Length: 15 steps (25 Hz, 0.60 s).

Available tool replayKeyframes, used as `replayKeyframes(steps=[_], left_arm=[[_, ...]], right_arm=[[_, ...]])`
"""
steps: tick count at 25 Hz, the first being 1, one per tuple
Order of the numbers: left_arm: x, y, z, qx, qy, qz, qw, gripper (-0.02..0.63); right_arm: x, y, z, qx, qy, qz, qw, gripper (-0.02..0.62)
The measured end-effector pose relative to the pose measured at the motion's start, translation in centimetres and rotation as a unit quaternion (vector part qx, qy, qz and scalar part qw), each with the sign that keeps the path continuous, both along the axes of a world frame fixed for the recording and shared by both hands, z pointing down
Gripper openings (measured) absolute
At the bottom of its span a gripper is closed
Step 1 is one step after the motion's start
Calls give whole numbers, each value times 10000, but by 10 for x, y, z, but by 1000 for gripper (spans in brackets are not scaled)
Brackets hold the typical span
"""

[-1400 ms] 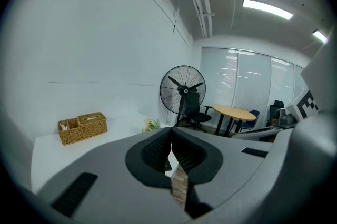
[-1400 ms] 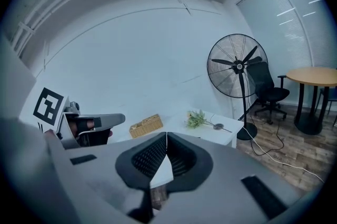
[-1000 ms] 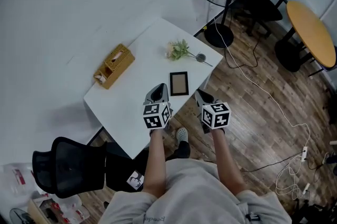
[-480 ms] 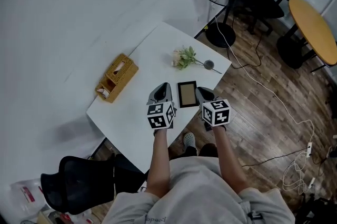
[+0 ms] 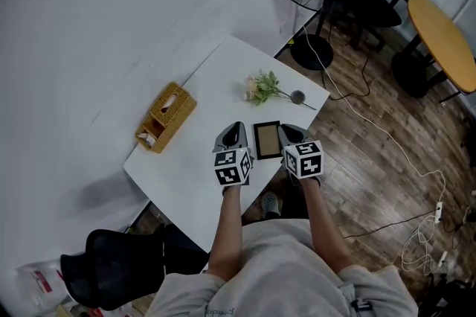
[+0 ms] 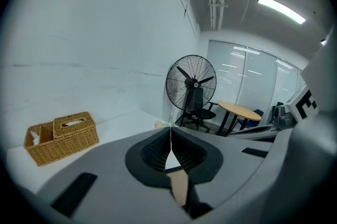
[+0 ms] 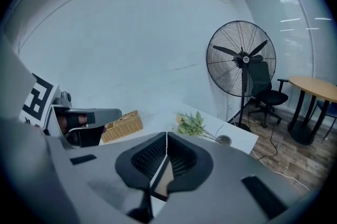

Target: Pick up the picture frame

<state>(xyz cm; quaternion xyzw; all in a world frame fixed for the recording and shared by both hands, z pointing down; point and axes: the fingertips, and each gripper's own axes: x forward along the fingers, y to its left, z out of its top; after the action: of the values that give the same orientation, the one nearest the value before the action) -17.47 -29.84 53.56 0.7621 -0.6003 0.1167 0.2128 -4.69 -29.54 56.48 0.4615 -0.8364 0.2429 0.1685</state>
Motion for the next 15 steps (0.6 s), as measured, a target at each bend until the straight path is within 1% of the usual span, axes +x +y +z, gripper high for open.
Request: replayKeyframes(steps=[5,6,7,8,9,15], left_arm=[[3,1,6,-11,-95,95,9999,32],[3,0,6,-7,-82,112,9999,53],[4,0,6,-10,-67,138,9999,131],[6,0,6,-21,-58,170,9998,181],[7,0,6,-32,-64,194,9998,184],[10,3,7,-37,-136,249,9996,184]], right_arm=[[2,-4,1,11,-7,109,9999,29],[2,-4,1,16,5,124,9999,37],[3,-4,2,13,17,137,9999,80],[4,-3,2,6,29,157,9999,126],[6,-3,3,2,33,186,9998,146],[13,-1,-1,64,53,308,9995,146]])
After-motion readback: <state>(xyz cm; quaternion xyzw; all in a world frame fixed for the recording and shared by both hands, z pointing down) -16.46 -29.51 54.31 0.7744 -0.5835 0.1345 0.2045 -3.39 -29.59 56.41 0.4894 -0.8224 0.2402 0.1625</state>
